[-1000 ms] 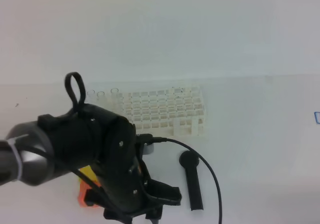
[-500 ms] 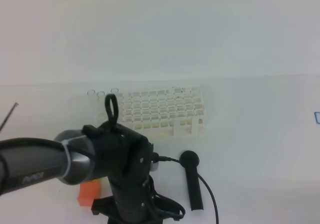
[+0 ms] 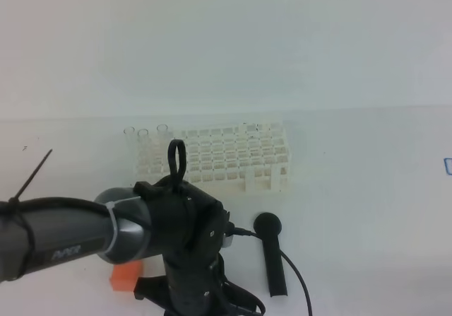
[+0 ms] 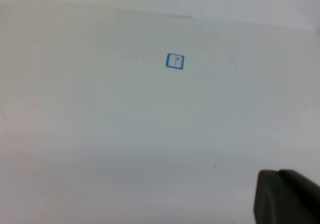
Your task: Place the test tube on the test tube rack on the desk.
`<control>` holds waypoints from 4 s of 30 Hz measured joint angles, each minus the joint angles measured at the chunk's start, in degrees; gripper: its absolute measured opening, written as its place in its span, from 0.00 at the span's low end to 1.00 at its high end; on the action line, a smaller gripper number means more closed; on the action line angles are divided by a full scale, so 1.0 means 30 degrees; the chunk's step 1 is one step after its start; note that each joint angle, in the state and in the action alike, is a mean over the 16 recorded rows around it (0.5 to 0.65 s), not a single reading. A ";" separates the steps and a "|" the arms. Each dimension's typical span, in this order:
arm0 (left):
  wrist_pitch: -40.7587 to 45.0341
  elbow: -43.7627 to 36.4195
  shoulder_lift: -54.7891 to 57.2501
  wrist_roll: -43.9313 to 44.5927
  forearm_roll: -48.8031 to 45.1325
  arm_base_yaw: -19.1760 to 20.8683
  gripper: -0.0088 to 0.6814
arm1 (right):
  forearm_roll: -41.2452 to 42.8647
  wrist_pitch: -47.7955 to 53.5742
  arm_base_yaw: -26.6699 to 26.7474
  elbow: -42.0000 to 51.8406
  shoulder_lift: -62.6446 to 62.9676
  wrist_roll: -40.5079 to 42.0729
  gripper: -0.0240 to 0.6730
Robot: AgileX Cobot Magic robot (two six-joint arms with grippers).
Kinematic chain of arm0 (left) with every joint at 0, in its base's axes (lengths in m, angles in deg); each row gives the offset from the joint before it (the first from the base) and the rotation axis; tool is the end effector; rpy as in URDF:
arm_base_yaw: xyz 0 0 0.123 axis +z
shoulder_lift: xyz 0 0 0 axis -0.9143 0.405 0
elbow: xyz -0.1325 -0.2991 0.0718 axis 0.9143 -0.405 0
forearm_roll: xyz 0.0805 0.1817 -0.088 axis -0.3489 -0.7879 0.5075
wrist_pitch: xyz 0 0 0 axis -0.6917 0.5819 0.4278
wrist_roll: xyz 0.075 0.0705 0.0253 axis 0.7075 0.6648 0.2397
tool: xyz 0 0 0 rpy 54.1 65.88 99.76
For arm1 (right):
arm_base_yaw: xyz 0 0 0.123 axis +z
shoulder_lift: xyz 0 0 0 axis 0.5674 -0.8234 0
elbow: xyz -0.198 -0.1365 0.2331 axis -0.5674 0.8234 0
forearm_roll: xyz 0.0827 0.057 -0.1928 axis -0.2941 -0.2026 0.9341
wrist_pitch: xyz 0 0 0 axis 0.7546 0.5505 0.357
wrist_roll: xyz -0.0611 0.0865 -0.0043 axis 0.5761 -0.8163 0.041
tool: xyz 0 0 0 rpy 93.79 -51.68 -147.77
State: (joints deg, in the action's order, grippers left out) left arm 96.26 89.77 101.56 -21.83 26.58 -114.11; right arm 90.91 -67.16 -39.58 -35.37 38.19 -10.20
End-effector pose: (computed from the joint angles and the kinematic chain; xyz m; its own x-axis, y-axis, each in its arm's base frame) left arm 0.2134 -0.2307 0.1965 -0.9257 0.3768 -0.0338 0.3760 0.9262 0.0285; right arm -0.0182 0.0000 0.1694 -0.2935 -0.1368 -0.9461 0.0544 0.9857 -0.1594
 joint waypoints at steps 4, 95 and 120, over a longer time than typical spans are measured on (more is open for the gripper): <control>0.0094 -0.0030 -0.0513 0.0462 -0.0310 0.0004 0.25 | 0.0000 0.0000 0.0000 0.0000 0.0000 0.0000 0.03; -0.8569 -0.8802 -1.3226 4.5135 3.3341 0.1454 0.18 | -1.4568 0.0882 0.0000 -0.5257 -0.1516 1.2543 0.03; 0.7023 -1.1620 -0.9556 5.1580 3.3341 1.1598 0.18 | -2.9496 0.9803 0.2156 -0.6998 -1.2913 2.9552 0.03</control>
State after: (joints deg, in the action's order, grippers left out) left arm 117.33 54.91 72.89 132.91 126.60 -79.31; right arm 2.42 -37.75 -33.12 -56.36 -0.55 78.45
